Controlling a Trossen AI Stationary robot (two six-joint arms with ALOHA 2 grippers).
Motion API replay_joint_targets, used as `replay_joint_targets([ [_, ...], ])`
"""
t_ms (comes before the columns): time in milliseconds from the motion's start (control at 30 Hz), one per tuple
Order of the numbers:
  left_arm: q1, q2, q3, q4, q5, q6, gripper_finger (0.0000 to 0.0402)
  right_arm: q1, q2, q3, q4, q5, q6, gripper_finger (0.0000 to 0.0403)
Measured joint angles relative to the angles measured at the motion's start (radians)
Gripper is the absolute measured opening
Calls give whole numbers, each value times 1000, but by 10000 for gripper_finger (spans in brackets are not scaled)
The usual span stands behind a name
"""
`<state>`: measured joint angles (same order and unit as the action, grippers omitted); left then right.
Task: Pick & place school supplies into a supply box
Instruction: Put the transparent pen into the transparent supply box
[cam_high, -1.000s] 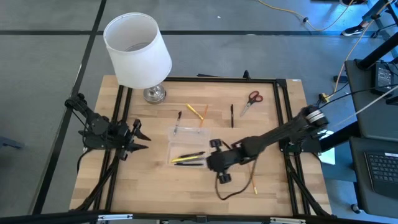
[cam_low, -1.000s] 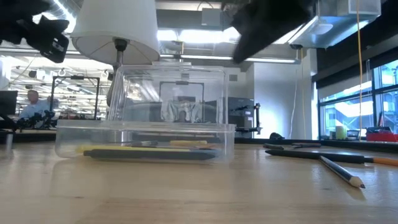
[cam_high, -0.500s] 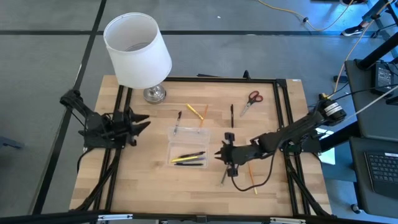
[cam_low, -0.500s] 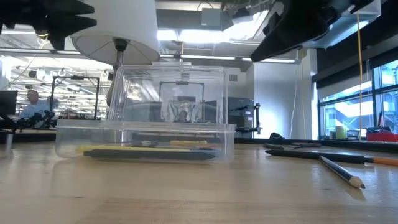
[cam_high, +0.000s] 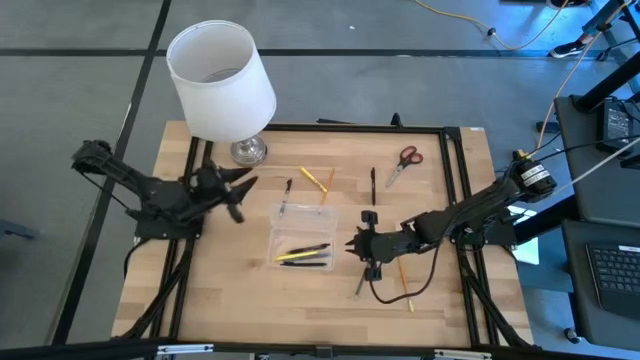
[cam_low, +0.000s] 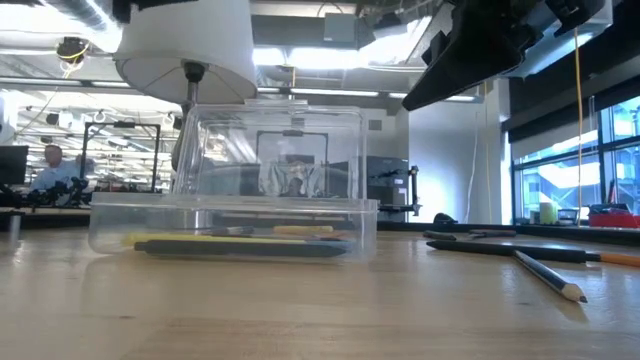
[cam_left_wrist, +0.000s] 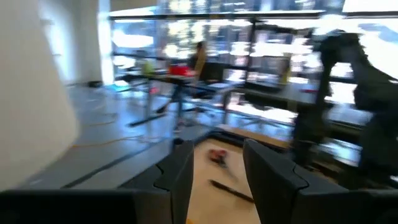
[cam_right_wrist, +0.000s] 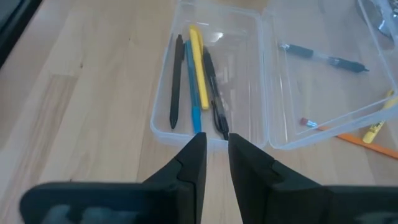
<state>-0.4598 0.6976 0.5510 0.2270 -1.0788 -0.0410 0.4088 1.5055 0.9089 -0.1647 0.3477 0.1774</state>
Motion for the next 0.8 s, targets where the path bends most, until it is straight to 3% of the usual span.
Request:
replay_joint_targets([
  [133,53,118,99,-36,-80,-19,124,0,0,0,-18,0,3,72],
  [367,136,279,301,-275,-70,-139,106,0,0,0,-69,0,30,71],
  [800,393,498,696,-870,353,-486,75,1,1,0,-73,0,31,71],
])
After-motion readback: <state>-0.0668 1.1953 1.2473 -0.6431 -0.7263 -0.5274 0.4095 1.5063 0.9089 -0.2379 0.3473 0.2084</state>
